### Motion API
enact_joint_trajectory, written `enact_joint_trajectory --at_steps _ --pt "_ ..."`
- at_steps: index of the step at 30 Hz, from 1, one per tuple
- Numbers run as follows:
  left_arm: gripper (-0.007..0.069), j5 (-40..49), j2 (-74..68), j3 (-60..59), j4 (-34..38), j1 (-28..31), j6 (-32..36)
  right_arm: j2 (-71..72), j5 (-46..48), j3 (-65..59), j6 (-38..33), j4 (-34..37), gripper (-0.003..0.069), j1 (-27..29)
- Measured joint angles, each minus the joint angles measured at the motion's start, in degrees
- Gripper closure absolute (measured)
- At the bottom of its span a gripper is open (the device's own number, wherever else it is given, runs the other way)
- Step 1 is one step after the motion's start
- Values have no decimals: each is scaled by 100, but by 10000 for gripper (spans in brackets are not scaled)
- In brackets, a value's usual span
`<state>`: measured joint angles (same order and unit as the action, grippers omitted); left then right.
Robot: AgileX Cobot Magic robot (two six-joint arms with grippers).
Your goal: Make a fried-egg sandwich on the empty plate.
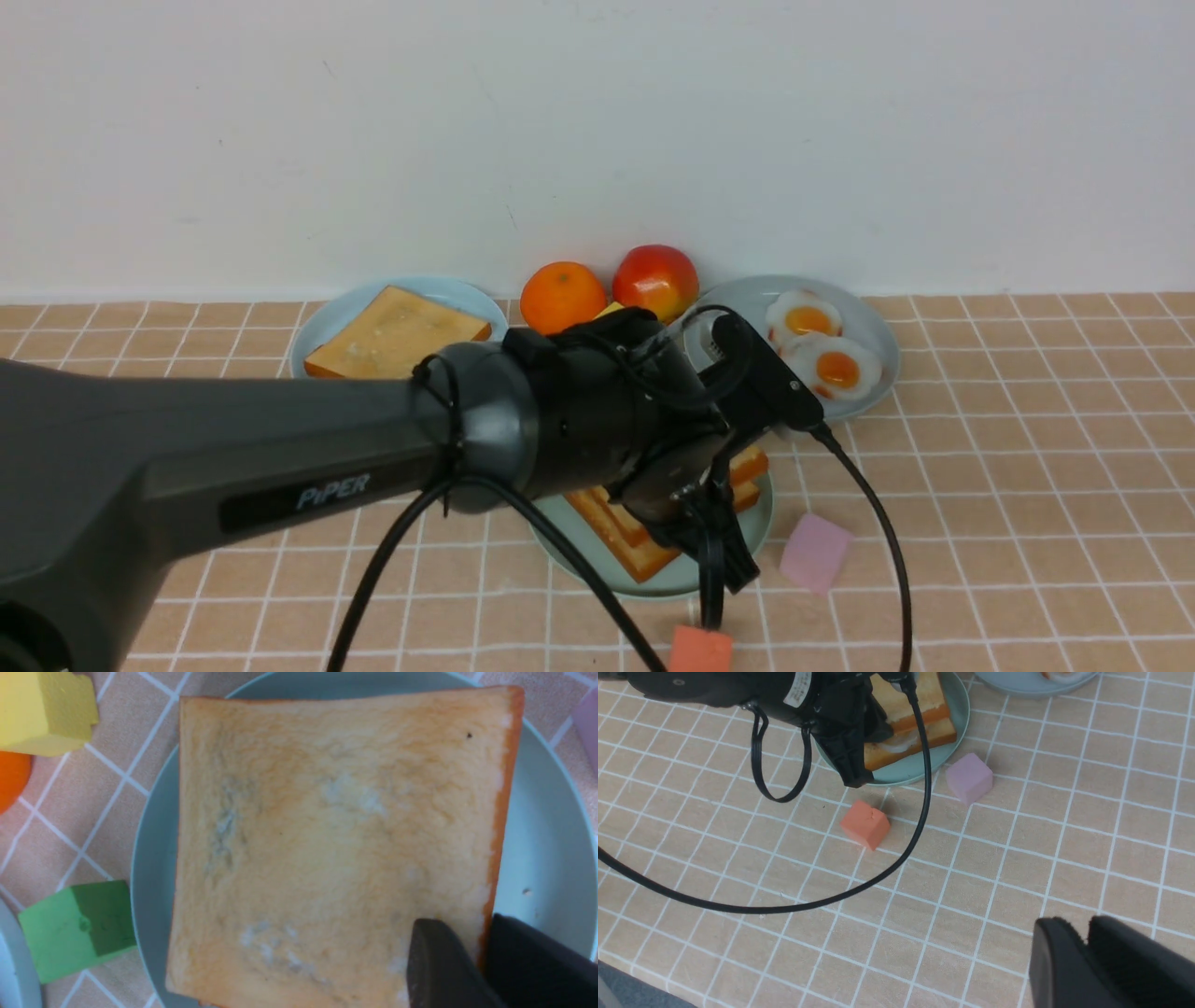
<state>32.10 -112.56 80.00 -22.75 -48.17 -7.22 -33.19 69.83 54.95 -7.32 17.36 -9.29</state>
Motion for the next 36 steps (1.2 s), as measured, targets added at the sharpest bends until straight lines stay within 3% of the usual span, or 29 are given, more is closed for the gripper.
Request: enact_joint_trajectory --at_steps 7,11,14,18,20,21,27,30,36 --pt "335 -4 0 0 31 0 -24 0 0 -13 0 30 543 0" --pt "334 70 50 0 51 -7 -30 0 0 -13 0 54 543 0" --pt "385 240 342 -12 83 -82 -214 0 -5 -13 0 48 543 0" --pt "516 372 1147 -25 161 -163 -644 12 -46 -13 0 6 543 0" --pt "629 211 2083 -168 266 -194 -934 61 -75 10 0 -34 543 0" --pt "635 211 2083 -192 271 -194 -958 69 -75 10 0 -34 543 0" --pt "638 -883 4471 -1697 395 -200 -1520 440 -33 24 17 -203 543 0" --pt "638 -1859 5813 -3243 400 -200 -1850 848 64 -37 190 -466 547 0" --pt "638 -3595 7866 -5485 400 -200 -2317 1953 124 -639 800 -812 662 0"
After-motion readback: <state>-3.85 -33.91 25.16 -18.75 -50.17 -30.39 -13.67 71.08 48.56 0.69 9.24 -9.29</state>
